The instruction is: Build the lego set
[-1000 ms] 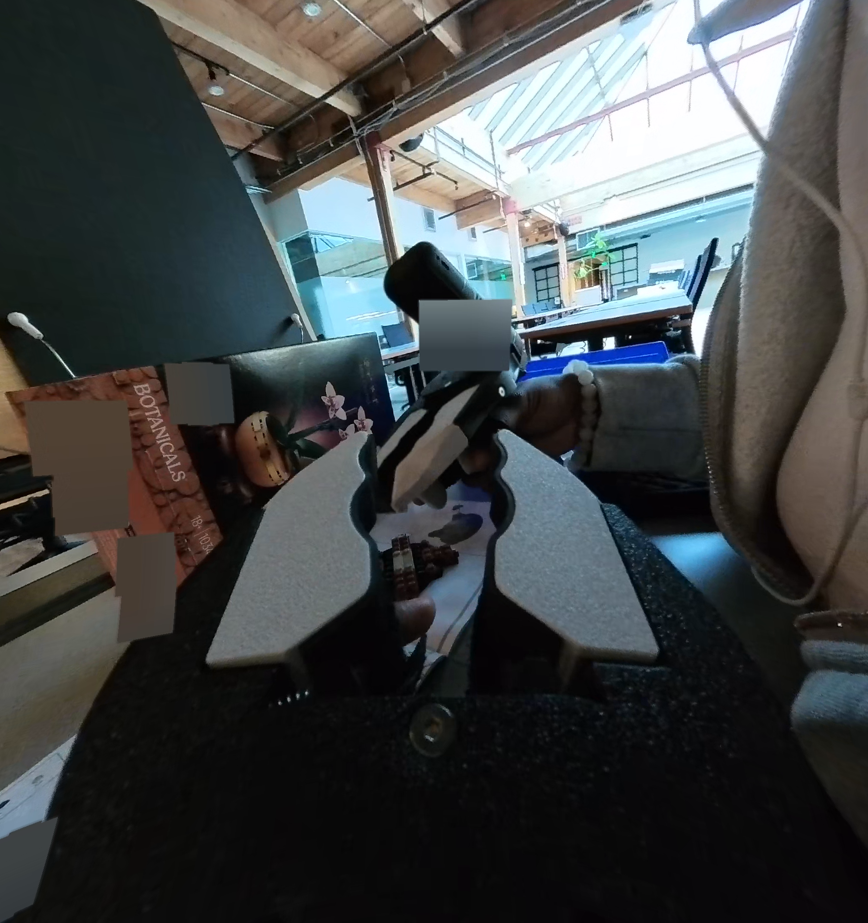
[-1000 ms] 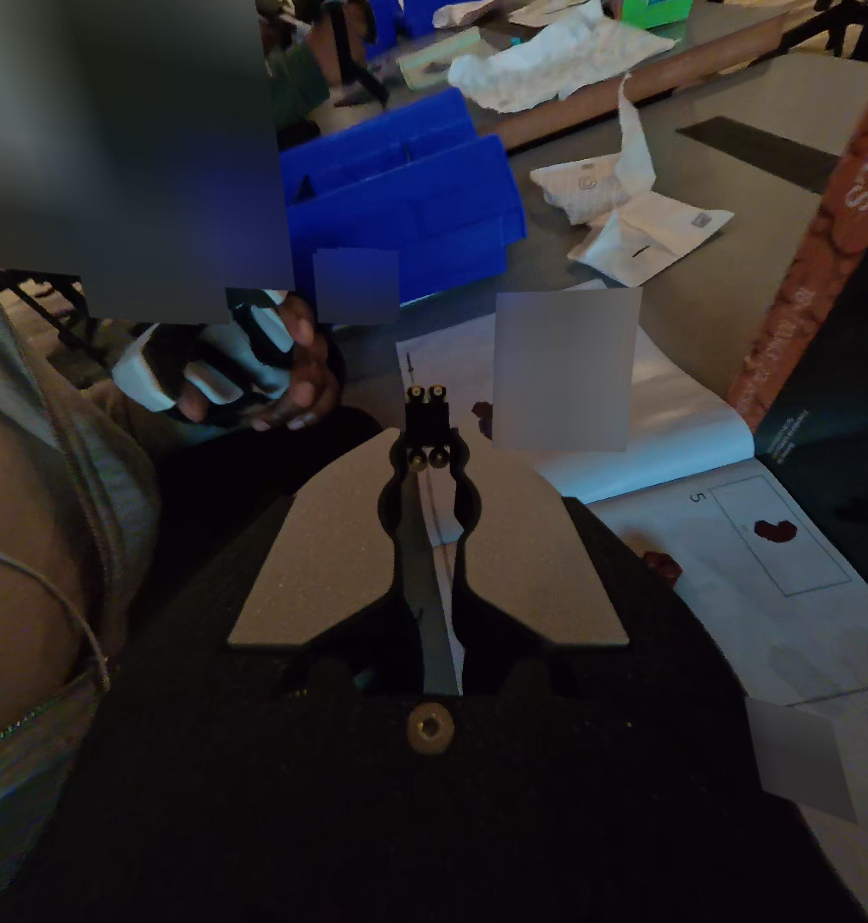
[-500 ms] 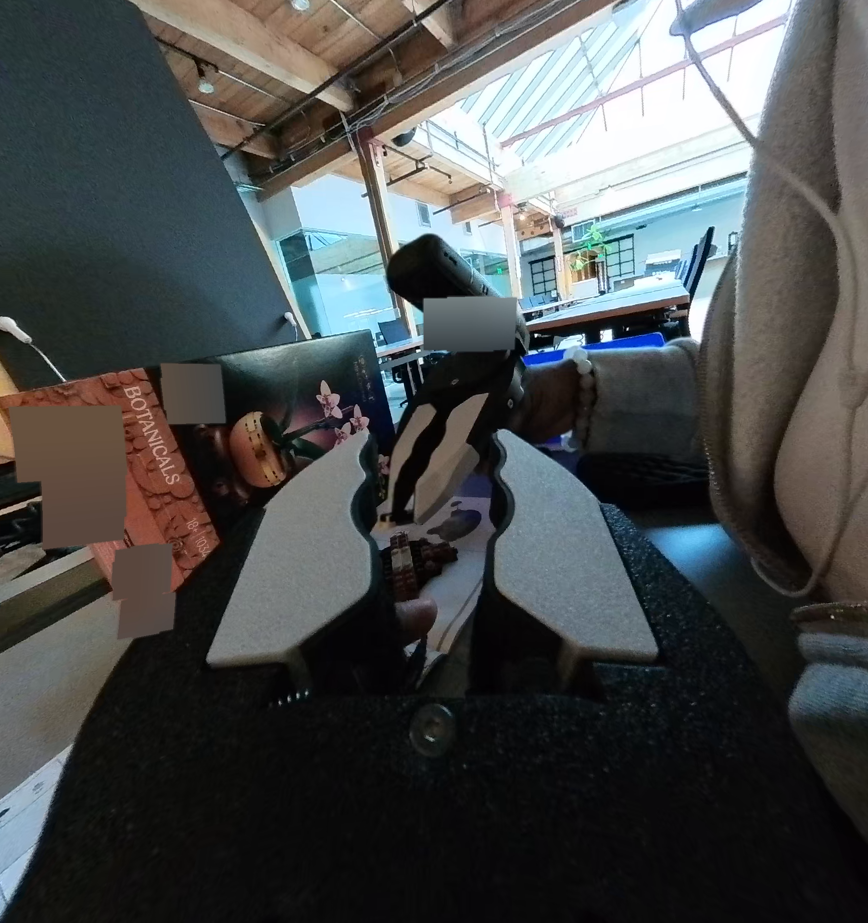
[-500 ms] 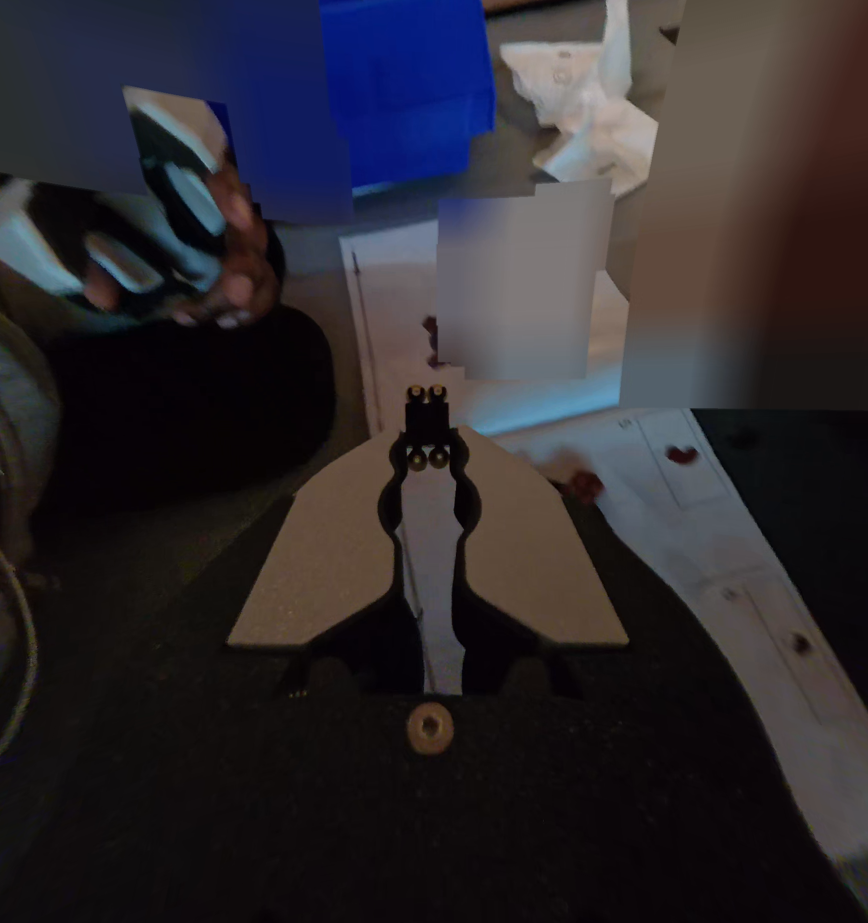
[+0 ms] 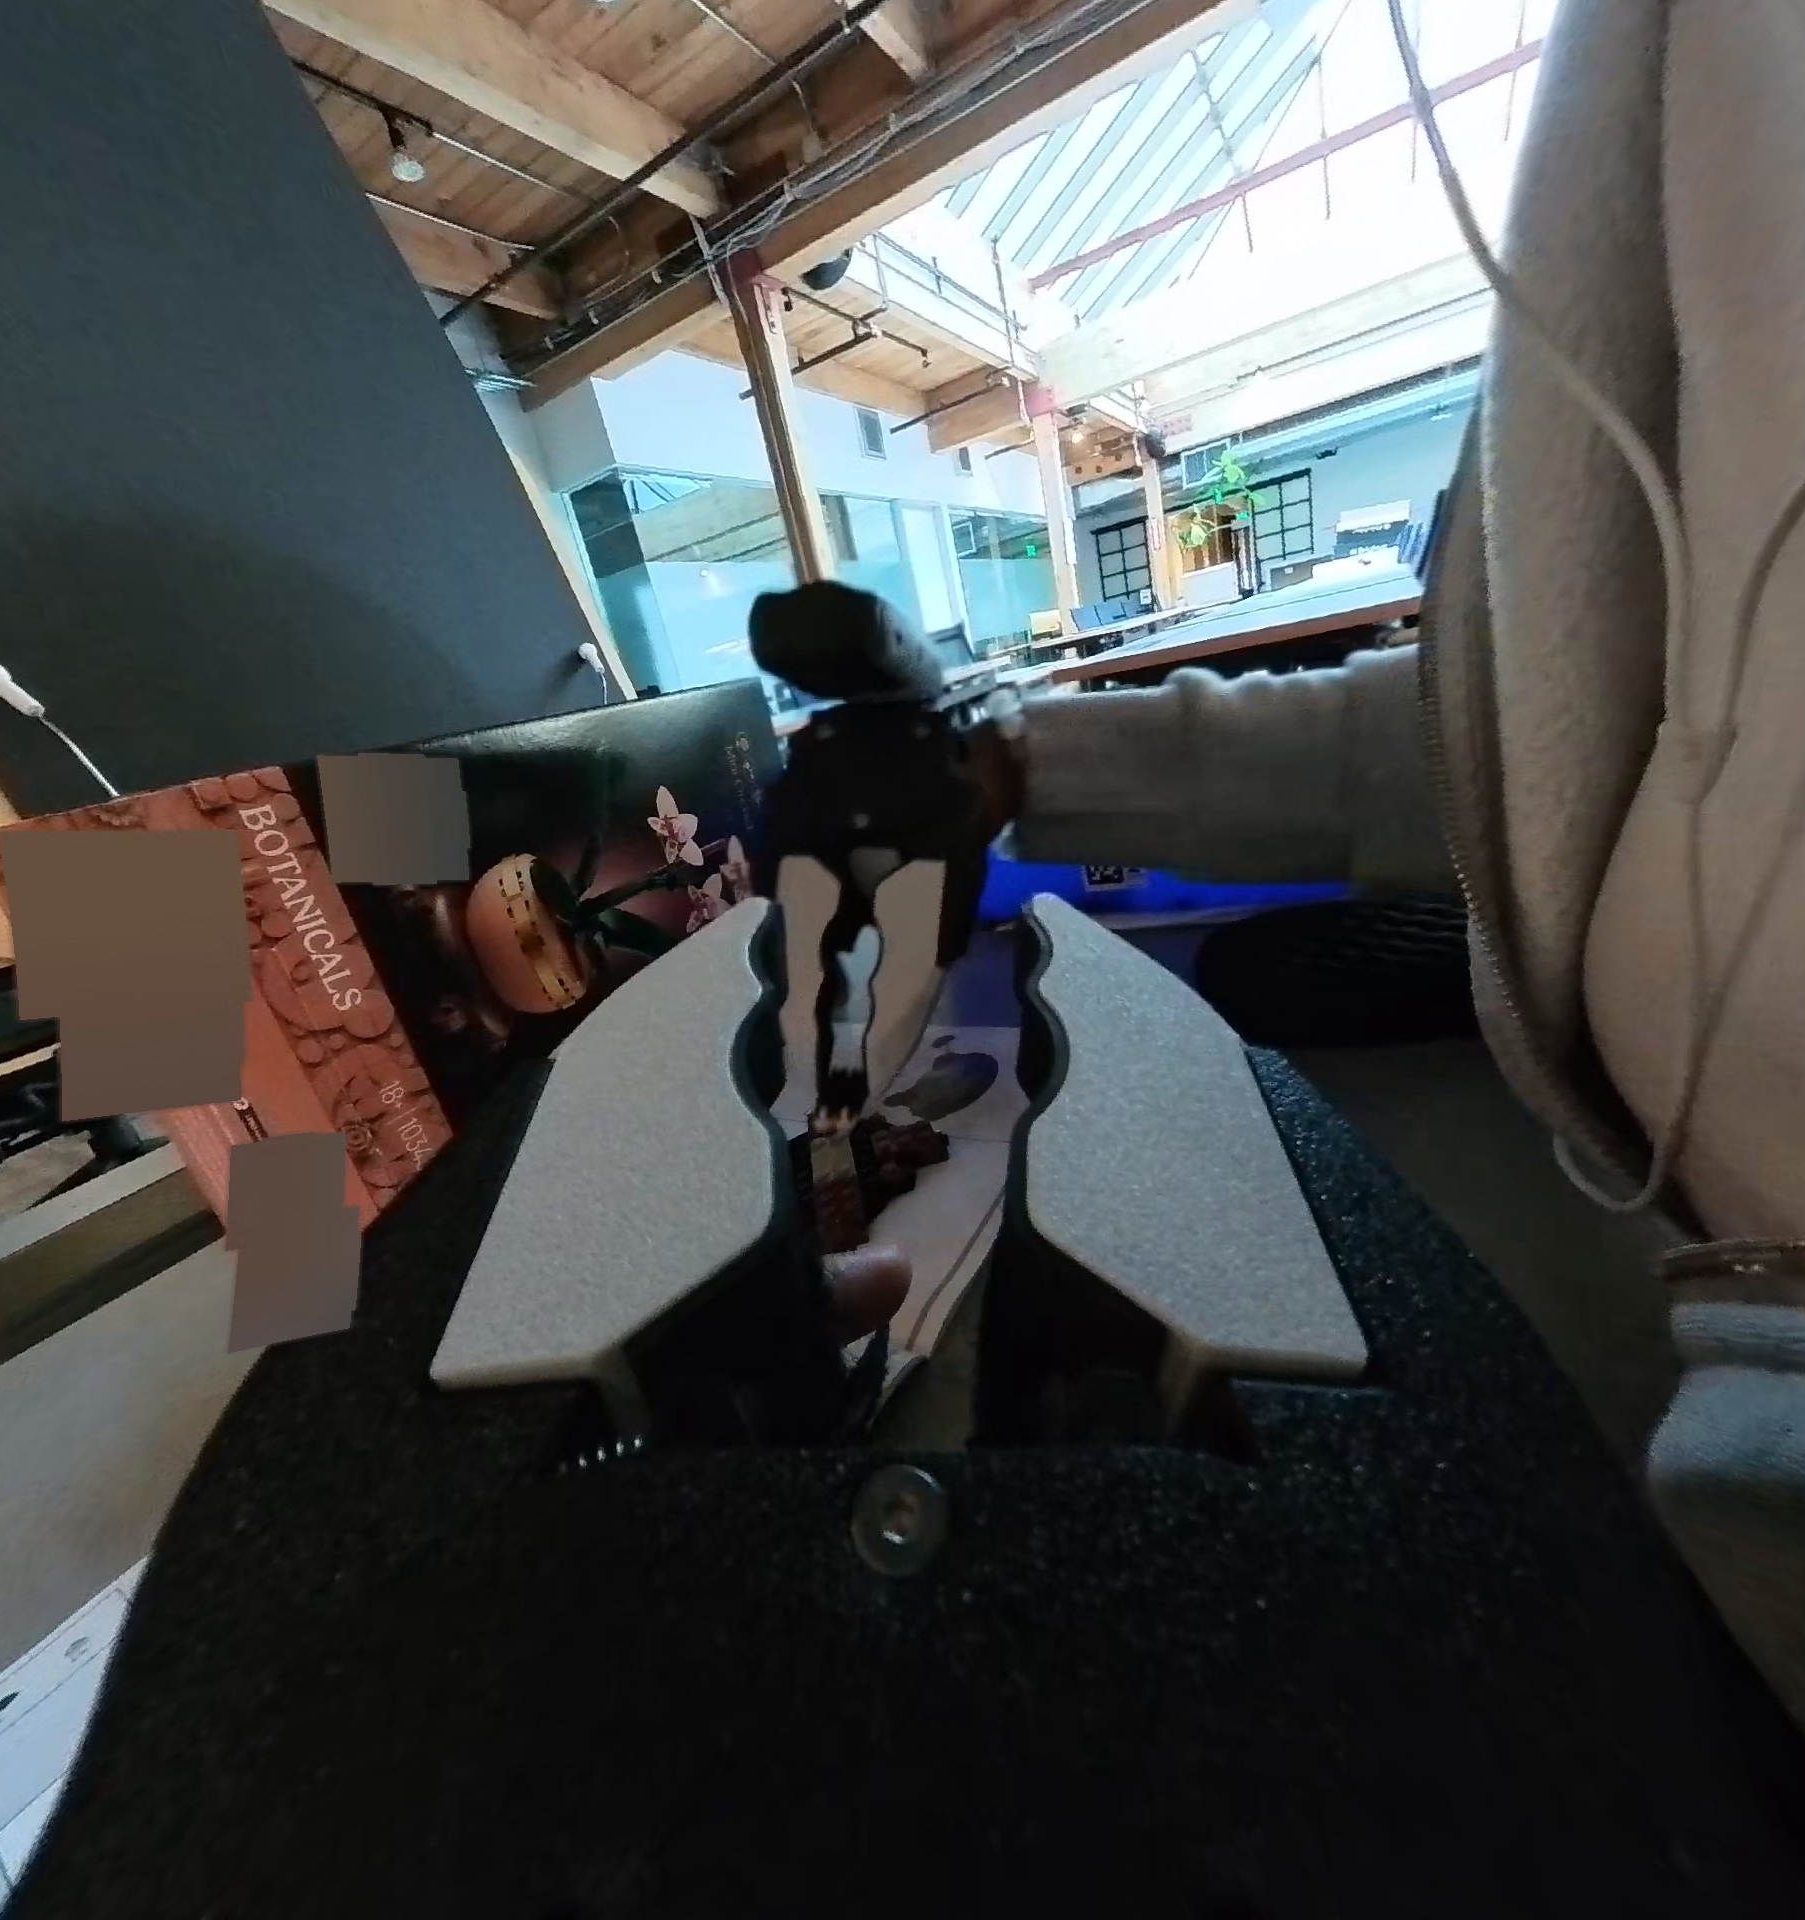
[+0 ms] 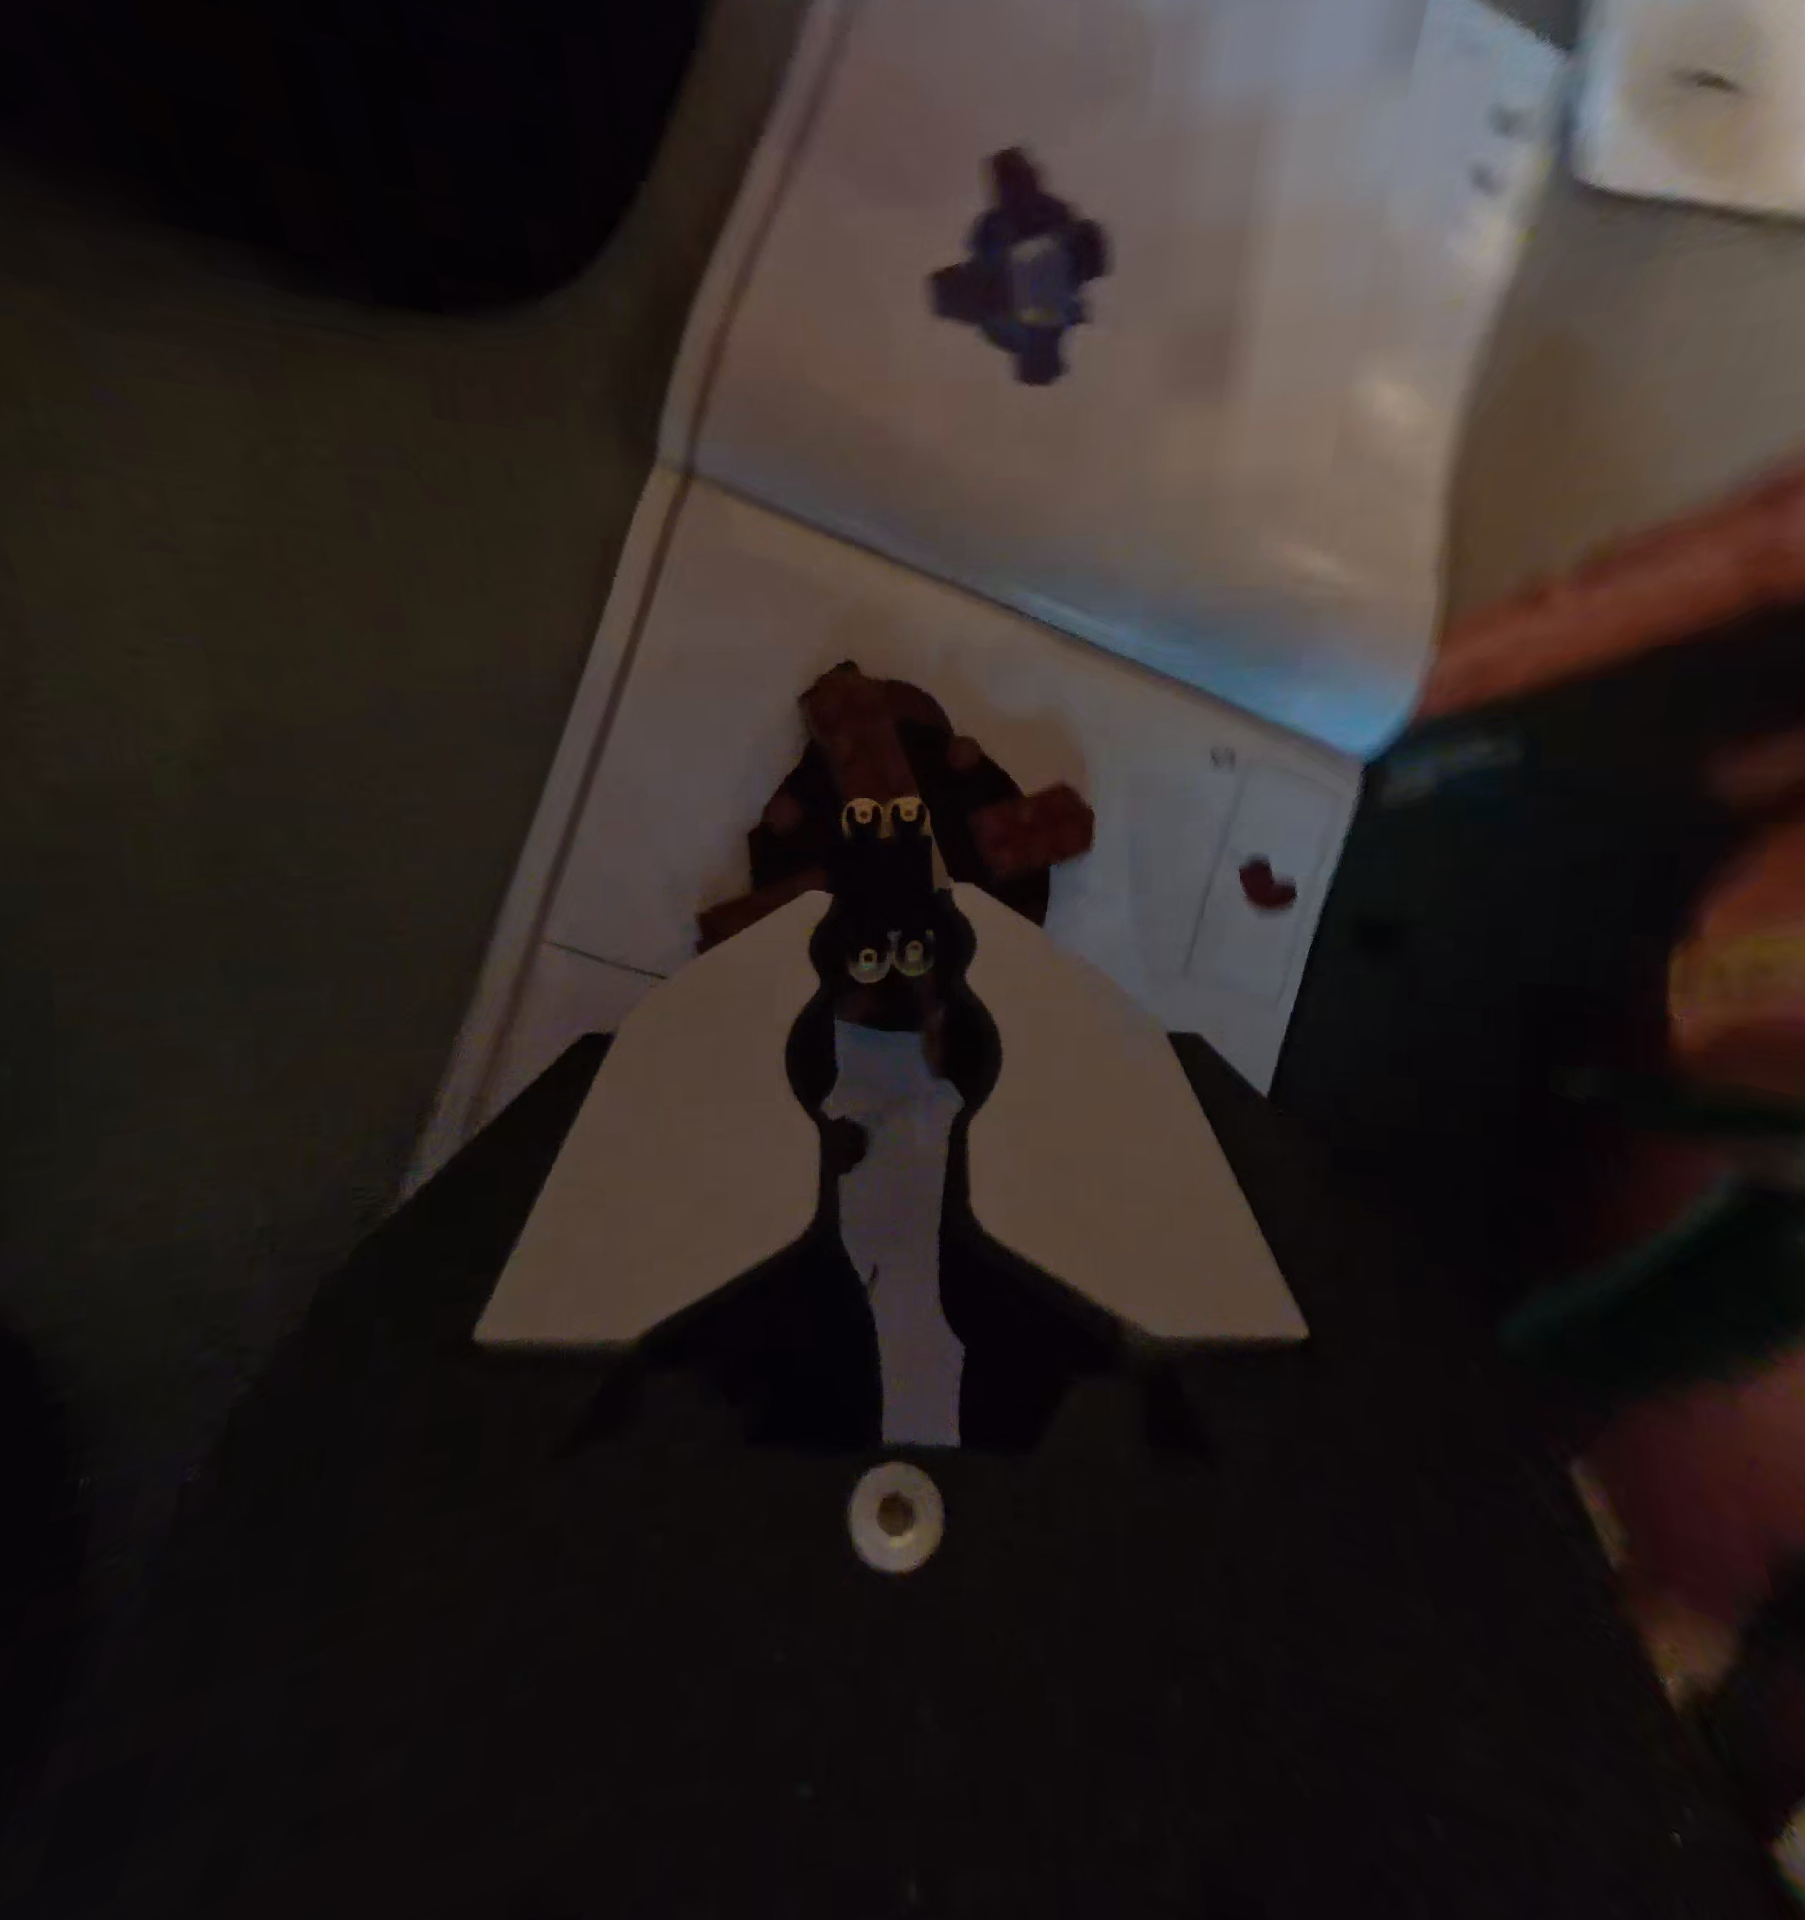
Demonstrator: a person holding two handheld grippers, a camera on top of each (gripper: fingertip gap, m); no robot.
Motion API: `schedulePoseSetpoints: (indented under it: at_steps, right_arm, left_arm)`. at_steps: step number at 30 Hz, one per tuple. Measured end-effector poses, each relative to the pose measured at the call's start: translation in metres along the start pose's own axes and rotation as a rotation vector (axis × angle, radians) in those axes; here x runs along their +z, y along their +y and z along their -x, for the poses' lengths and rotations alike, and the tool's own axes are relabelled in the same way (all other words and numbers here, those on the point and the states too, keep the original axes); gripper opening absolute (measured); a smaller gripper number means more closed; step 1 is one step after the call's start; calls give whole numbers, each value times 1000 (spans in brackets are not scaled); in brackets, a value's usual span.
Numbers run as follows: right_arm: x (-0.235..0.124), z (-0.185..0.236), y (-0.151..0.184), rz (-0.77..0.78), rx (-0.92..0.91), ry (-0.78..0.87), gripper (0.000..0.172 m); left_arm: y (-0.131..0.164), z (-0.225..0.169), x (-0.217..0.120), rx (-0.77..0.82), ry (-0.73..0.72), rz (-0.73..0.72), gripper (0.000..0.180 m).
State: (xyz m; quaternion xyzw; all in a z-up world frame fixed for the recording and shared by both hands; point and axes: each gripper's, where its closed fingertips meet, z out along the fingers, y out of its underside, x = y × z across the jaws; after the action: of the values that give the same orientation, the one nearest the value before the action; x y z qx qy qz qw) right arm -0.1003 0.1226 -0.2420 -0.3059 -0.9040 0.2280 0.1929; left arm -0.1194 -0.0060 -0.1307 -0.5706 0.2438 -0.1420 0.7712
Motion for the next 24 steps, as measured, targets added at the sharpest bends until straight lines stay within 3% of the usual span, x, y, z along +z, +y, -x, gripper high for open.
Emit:
schedulePoseSetpoints:
  at_steps: [6, 24]
  right_arm:
    - [11, -2, 8, 80, -158, -145, 14]
    - [17, -4, 9, 69, -205, -220, 14]
  left_arm:
    - [-2, 1, -1, -7, -6, -11, 41]
    - [-2, 3, -1, -22, -10, -14, 41]
